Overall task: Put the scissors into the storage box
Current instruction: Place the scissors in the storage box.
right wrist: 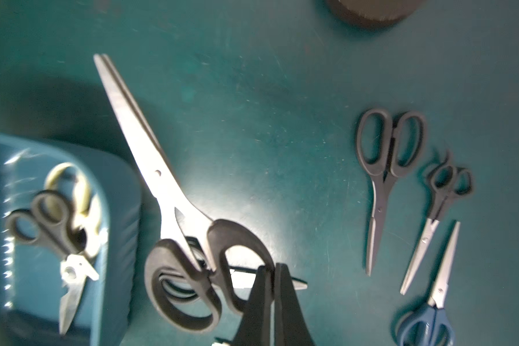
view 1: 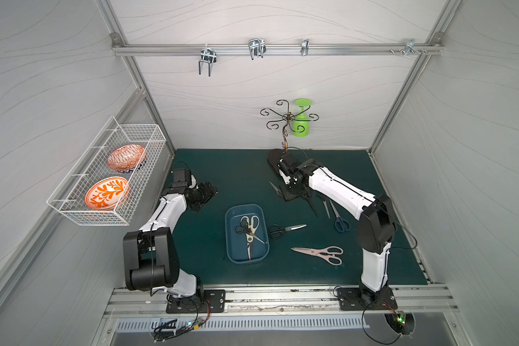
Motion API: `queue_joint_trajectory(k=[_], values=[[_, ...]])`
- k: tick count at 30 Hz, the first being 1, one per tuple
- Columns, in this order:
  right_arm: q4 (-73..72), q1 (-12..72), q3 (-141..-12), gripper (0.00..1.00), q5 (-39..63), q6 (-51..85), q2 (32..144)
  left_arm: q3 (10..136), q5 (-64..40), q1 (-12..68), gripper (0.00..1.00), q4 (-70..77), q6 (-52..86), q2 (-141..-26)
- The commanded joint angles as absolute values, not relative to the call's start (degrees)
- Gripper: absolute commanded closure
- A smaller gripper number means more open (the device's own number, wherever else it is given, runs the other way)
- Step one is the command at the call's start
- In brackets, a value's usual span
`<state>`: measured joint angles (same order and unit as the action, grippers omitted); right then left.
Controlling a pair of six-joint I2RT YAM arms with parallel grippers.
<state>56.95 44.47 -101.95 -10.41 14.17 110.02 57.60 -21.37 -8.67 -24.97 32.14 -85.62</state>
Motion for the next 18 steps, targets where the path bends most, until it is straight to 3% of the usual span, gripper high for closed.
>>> queue_joint_trajectory(k=[1,8,18], values=[[59.6,51.0,-101.4,1.00,-11.5,15.6,107.9,58.5,-20.8,-8.4,0.12,-23.7,31.6,-85.8],[57.5,61.7,-102.4,1.00,-11.4,16.7,109.8,58.6,-18.7,-9.0,0.11,-24.6,31.0,-84.6],[56.0,66.9,-104.7,1.00,-9.9,16.8,118.6,58.7,-16.4,-11.9,0.11,-25.7,31.3,-83.8]])
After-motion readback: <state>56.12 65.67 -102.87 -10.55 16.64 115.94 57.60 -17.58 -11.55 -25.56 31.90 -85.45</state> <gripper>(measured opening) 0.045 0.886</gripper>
